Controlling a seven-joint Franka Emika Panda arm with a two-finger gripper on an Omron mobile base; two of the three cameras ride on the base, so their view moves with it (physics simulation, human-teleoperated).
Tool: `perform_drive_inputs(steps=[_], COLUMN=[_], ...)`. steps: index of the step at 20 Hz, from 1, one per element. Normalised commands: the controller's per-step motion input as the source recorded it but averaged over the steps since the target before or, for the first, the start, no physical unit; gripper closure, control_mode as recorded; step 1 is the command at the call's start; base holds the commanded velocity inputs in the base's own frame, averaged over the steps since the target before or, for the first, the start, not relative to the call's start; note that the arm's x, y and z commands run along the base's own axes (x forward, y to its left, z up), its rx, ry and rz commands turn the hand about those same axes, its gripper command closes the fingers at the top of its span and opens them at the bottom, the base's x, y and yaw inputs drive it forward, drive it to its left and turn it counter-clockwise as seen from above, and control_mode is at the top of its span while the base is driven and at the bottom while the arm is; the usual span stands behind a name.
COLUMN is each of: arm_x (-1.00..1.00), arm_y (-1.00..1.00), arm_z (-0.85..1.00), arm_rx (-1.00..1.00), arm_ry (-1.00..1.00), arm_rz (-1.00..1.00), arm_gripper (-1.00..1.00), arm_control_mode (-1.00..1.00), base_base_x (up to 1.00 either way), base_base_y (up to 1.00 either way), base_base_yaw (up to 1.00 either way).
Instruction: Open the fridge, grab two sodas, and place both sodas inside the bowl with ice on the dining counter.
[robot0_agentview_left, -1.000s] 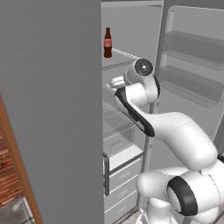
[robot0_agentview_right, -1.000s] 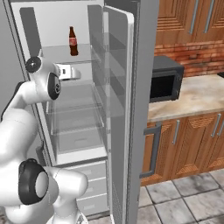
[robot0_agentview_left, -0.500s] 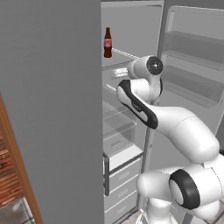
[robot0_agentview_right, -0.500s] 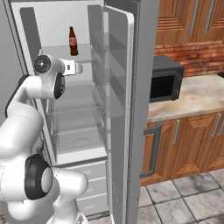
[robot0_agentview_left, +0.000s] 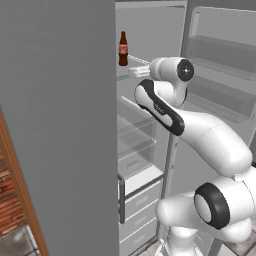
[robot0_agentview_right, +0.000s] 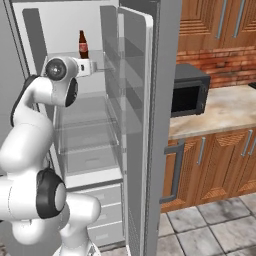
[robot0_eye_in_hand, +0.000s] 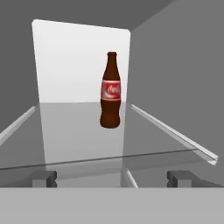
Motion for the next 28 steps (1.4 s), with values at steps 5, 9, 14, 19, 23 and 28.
perform_drive_inputs(steps=[5, 9, 14, 19, 23, 28], arm_x=[0.09, 0.00, 0.01, 0.04, 0.29, 0.38], arm_y=[0.00, 0.00, 0.00, -0.01, 0.01, 0.06], arm_z=[0.14, 0.00, 0.00, 0.01, 0.02, 0.00], arm_rx=[0.00, 0.00, 0.00, 0.00, 0.00, 0.00], arm_ry=[-0.01, 0.00, -0.01, -0.08, -0.02, -0.01], arm_rz=[0.00, 0.00, 0.00, 0.00, 0.01, 0.00], arm_gripper=[-1.00, -1.00, -1.00, -1.00, -1.00, -1.00], arm_control_mode=[-1.00, -1.00, -1.00, -1.00, -1.00, -1.00], base_base_x=[0.00, 0.00, 0.00, 0.00, 0.00, 0.00], base_base_y=[0.00, 0.00, 0.00, 0.00, 0.00, 0.00], base_base_yaw=[0.00, 0.00, 0.00, 0.00, 0.00, 0.00])
